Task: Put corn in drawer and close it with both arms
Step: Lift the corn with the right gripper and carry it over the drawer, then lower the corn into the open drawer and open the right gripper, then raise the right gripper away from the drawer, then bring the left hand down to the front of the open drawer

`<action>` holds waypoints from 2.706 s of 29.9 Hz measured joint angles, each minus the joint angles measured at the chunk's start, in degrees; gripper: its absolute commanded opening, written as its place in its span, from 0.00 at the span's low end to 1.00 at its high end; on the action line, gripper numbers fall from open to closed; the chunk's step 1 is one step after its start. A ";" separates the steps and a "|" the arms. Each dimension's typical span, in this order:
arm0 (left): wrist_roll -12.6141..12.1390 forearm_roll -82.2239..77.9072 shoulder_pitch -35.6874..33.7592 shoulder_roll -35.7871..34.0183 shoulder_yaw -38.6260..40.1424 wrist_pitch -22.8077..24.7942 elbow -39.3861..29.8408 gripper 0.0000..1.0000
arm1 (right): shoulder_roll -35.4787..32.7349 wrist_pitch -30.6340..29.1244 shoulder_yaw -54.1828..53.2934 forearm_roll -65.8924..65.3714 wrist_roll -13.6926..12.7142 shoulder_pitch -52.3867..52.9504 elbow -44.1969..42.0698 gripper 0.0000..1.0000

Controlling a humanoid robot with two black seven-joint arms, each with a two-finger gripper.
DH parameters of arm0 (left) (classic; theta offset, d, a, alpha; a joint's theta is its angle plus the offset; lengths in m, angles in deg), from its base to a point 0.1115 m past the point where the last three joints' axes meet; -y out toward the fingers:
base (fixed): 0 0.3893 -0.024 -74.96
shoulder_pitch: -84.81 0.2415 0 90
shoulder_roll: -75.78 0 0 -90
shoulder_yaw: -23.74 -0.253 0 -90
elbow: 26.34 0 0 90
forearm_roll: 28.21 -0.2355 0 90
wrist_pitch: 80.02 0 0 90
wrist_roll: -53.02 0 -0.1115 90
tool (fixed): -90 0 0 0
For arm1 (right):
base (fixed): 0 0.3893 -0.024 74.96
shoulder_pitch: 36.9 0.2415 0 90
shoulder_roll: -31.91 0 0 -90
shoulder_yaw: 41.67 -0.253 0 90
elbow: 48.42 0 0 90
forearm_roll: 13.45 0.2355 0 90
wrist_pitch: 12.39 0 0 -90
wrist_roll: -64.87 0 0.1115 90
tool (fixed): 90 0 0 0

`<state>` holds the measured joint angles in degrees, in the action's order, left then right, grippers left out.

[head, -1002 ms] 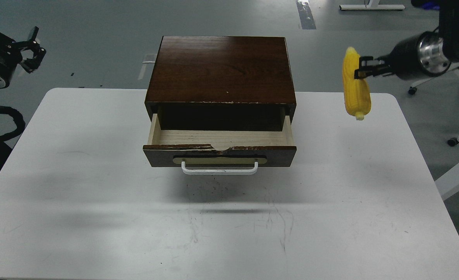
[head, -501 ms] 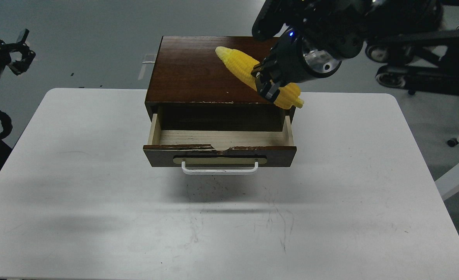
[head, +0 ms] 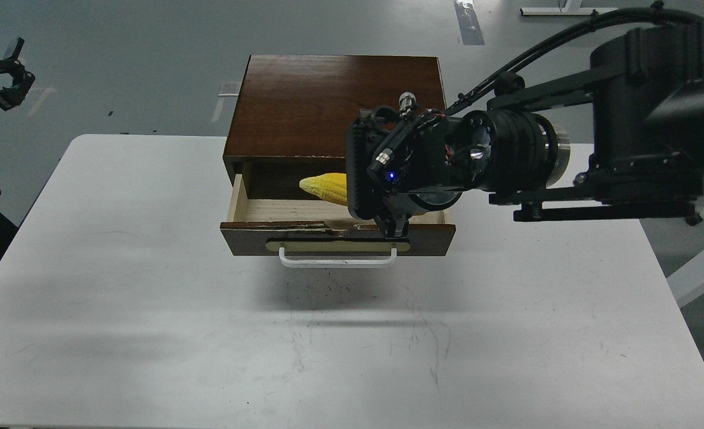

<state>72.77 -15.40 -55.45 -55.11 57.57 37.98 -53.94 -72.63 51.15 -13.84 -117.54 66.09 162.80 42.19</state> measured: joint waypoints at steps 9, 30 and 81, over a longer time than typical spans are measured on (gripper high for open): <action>0.08 0.02 0.32 -0.38 -0.07 0.00 -0.04 0.98 | 0.37 1.43 -0.96 -0.06 0.03 -2.96 -1.59 0.23; -0.17 0.07 0.11 -1.78 -0.01 0.00 -0.26 0.96 | -1.02 2.35 -17.79 13.54 -0.03 -7.05 -7.93 0.97; 0.85 -111.42 -6.11 -3.40 -14.04 0.00 -73.35 0.00 | -28.00 -1.55 -47.17 115.01 -0.06 -47.01 -62.99 1.00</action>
<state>73.62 -126.82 -61.56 -58.51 43.53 37.98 -127.29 -100.63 49.59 -61.01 -2.53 66.03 115.79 -20.80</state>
